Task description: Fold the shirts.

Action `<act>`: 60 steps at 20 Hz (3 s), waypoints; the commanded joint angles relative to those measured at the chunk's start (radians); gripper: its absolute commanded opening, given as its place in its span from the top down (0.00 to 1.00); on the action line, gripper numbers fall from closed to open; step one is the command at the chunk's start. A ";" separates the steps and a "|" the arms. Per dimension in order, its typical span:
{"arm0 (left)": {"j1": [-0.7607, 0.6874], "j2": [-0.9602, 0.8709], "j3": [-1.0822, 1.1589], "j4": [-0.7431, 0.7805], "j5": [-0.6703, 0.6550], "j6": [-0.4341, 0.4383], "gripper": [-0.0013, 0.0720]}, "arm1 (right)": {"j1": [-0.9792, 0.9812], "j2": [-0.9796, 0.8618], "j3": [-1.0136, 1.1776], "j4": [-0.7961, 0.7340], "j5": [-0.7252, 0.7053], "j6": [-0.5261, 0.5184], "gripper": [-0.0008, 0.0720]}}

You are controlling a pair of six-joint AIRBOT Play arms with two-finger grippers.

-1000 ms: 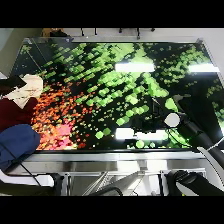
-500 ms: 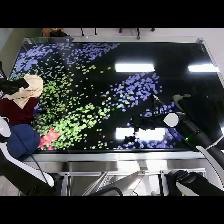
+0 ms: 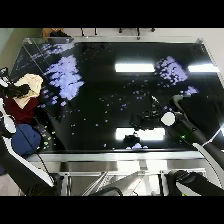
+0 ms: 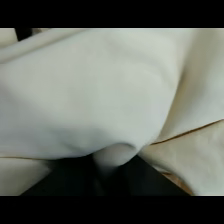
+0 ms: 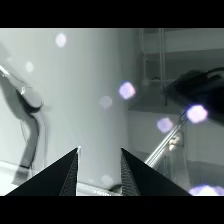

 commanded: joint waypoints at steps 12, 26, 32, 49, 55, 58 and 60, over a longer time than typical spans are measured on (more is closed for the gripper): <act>-0.377 0.664 -0.044 -0.412 -0.311 0.124 0.96 | -0.012 -0.003 0.047 0.115 0.034 -0.314 0.58; -0.856 0.681 -0.531 -0.403 -0.255 -0.012 0.05 | -0.230 0.080 0.127 0.113 0.225 -0.336 0.23; -0.625 0.839 -0.801 -0.403 -0.306 -0.008 0.05 | -0.503 -0.002 0.174 0.144 0.291 -0.491 0.23; -0.736 0.687 -1.123 -0.552 0.118 0.069 0.34 | -0.442 -0.640 0.427 0.445 0.132 -0.991 0.23; -0.724 0.599 -1.075 -0.536 0.076 0.069 0.34 | -0.385 -0.776 0.585 0.473 0.135 -0.995 0.35; -0.697 0.600 -1.075 -0.534 0.064 0.070 0.34 | -0.338 -0.803 0.622 0.489 0.135 -0.995 0.36; -0.659 0.600 -1.062 -0.532 0.009 0.078 0.34 | -0.319 -0.804 0.621 0.489 0.135 -0.995 0.36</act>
